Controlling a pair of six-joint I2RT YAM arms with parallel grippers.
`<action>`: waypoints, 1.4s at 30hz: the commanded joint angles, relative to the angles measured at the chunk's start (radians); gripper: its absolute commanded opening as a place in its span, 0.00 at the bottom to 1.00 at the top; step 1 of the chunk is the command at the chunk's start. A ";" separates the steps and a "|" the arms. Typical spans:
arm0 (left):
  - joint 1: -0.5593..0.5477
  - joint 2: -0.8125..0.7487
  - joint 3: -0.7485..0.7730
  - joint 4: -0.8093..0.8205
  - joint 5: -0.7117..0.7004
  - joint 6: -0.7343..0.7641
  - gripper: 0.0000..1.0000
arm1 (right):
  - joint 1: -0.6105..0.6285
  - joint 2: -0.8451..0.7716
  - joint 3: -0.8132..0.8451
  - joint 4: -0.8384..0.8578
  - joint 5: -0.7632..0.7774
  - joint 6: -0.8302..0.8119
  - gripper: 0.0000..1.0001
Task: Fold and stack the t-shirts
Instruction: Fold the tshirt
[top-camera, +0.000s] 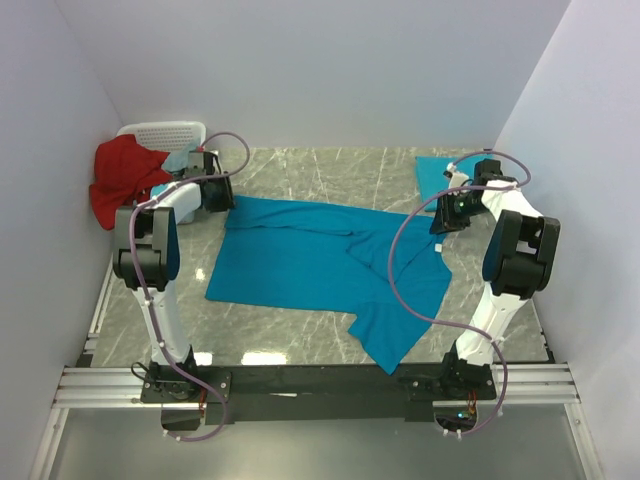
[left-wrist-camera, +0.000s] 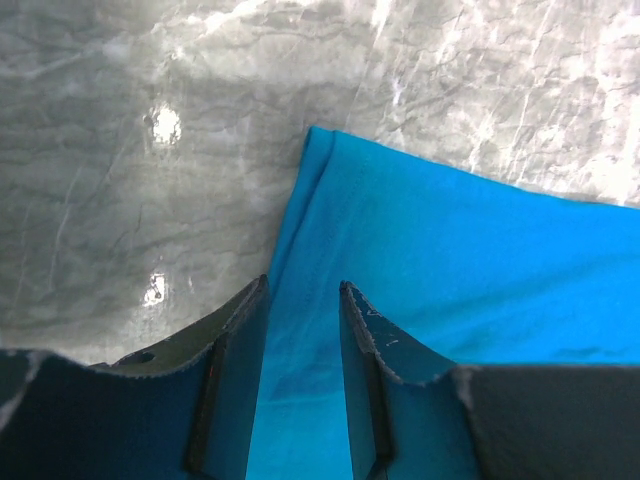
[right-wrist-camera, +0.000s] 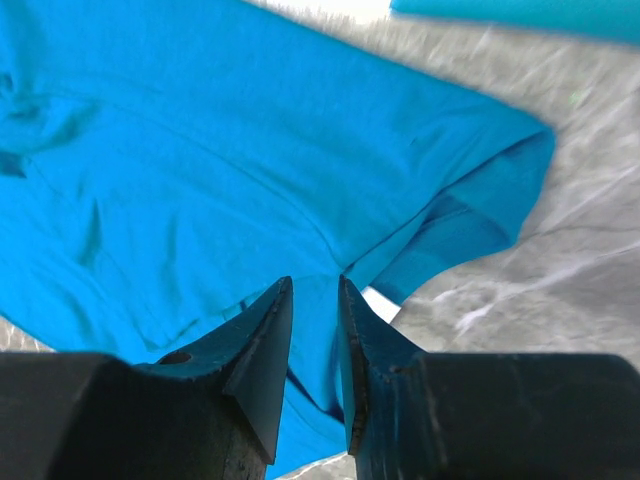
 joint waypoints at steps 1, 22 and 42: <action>0.001 0.006 0.061 0.045 0.033 0.009 0.40 | -0.006 -0.031 -0.020 -0.016 -0.025 -0.011 0.32; -0.025 0.123 0.159 0.048 0.050 0.002 0.40 | 0.013 0.006 -0.085 0.046 0.024 0.101 0.33; -0.026 0.121 0.133 0.052 0.052 0.006 0.40 | 0.037 0.056 -0.068 0.118 0.144 0.198 0.31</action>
